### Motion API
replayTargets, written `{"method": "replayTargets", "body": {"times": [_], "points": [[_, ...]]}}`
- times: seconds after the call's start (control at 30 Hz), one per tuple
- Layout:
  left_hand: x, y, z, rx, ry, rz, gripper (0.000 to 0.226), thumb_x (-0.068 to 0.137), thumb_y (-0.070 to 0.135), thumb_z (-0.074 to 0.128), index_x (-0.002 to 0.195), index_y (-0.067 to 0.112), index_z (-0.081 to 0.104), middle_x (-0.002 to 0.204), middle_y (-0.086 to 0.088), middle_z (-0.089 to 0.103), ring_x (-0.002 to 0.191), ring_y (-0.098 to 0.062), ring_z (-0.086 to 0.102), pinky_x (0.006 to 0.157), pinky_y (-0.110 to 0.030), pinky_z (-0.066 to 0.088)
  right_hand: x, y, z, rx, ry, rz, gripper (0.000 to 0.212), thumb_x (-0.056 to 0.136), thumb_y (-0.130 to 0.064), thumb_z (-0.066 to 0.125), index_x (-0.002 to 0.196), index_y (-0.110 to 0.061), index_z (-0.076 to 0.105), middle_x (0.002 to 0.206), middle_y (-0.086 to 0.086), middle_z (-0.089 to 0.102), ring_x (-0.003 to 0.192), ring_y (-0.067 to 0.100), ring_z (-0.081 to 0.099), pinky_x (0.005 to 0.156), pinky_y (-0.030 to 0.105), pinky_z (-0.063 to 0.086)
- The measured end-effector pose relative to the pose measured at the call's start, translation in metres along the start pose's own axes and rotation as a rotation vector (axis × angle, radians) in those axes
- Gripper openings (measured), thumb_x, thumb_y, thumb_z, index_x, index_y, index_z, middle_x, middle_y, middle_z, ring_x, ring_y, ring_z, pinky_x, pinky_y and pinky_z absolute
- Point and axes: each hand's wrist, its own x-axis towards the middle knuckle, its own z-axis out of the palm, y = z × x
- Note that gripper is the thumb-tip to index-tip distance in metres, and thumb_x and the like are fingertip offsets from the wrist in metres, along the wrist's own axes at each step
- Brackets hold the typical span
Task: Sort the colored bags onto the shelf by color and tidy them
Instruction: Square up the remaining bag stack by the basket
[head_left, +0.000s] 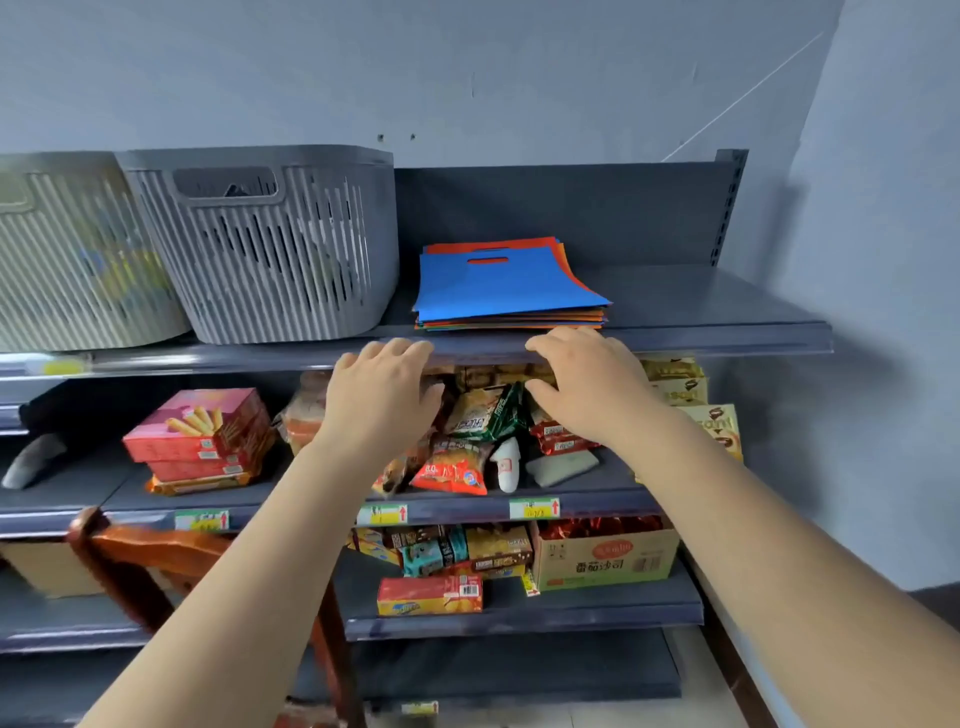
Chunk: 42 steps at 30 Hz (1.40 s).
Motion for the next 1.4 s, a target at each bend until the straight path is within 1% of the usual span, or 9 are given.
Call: {"method": "replayTargets", "body": {"times": [0.23,0.47,0.67,0.83,0.93,1.0,1.07,1.17,1.4], "points": [[0.064,-0.030,0.036,-0.028,0.027,0.047,0.046,0.095,0.035,0.044,0.138,0.018,0.042,0.133,-0.001,0.051,0.122,-0.025,0.046,0.098,-0.037,0.033,0.080,0.008,0.029,-0.042,0.033,0.005,0.045,0.097,-0.037,0.044,0.138,-0.018,0.041,0.140,0.000,0.045,0.128,0.021,0.040,0.101,0.037,0.034],[0.105,-0.044,0.057,-0.080,0.051,0.038,0.045,0.096,0.035,0.047,0.137,0.017,0.044,0.135,-0.001,0.052,0.122,-0.025,0.047,0.098,-0.037,0.033,0.141,0.026,0.056,-0.039,-0.049,-0.023,0.058,0.098,-0.047,0.038,0.148,-0.020,0.027,0.154,-0.001,0.027,0.143,0.018,0.020,0.111,0.039,0.023],[0.128,-0.051,0.068,-0.169,0.094,-0.022,0.043,0.094,0.031,0.053,0.134,0.015,0.049,0.131,-0.001,0.056,0.119,-0.025,0.050,0.097,-0.037,0.037,0.168,0.045,0.069,0.077,-0.083,-0.002,0.048,0.099,-0.047,0.033,0.144,-0.029,0.038,0.148,-0.007,0.039,0.134,0.018,0.039,0.099,0.034,0.038],[0.144,-0.055,0.073,-0.236,0.140,-0.049,0.039,0.092,0.028,0.057,0.127,0.012,0.055,0.120,-0.004,0.061,0.109,-0.028,0.056,0.089,-0.039,0.043,0.179,0.065,0.067,0.326,-0.044,0.157,0.040,0.103,-0.038,0.029,0.130,-0.021,0.053,0.127,0.007,0.058,0.119,0.030,0.050,0.086,0.037,0.043],[0.157,-0.051,0.077,-0.252,0.116,-0.043,0.041,0.093,0.032,0.054,0.129,0.014,0.054,0.124,-0.002,0.060,0.113,-0.026,0.054,0.093,-0.039,0.043,0.187,0.078,0.068,0.431,0.039,0.238,0.034,0.103,-0.032,0.028,0.087,-0.015,0.053,0.085,0.007,0.055,0.092,0.031,0.053,0.069,0.033,0.034],[0.164,-0.045,0.081,-0.259,0.086,-0.025,0.043,0.093,0.037,0.053,0.131,0.015,0.053,0.129,-0.001,0.057,0.118,-0.024,0.051,0.096,-0.038,0.041,0.190,0.085,0.067,0.473,0.077,0.274,0.041,0.103,-0.030,0.029,0.064,-0.016,0.033,0.065,0.000,0.039,0.068,0.023,0.042,0.058,0.034,0.027],[0.171,-0.039,0.085,-0.250,0.054,0.007,0.049,0.093,0.045,0.048,0.131,0.015,0.053,0.131,-0.001,0.057,0.121,-0.023,0.050,0.101,-0.038,0.039,0.191,0.092,0.065,0.490,0.113,0.294,0.044,0.103,-0.030,0.030,0.061,-0.016,0.026,0.061,0.000,0.032,0.057,0.015,0.033,0.051,0.031,0.023],[0.178,-0.031,0.090,-0.220,-0.005,0.073,0.059,0.088,0.052,0.039,0.131,0.015,0.055,0.132,-0.001,0.057,0.124,-0.020,0.049,0.105,-0.036,0.034,0.190,0.099,0.062,0.493,0.137,0.301,0.044,0.103,-0.030,0.030,0.061,-0.015,0.027,0.060,0.000,0.032,0.055,0.011,0.031,0.049,0.029,0.022],[0.178,-0.029,0.092,-0.335,0.050,0.154,0.032,0.091,0.023,0.061,0.121,0.016,0.064,0.118,-0.003,0.066,0.113,-0.020,0.057,0.095,-0.029,0.041,0.187,0.107,0.059,0.476,0.132,0.282,0.044,0.103,-0.030,0.032,0.062,-0.013,0.027,0.059,0.001,0.033,0.054,0.013,0.031,0.049,0.030,0.023]]}}
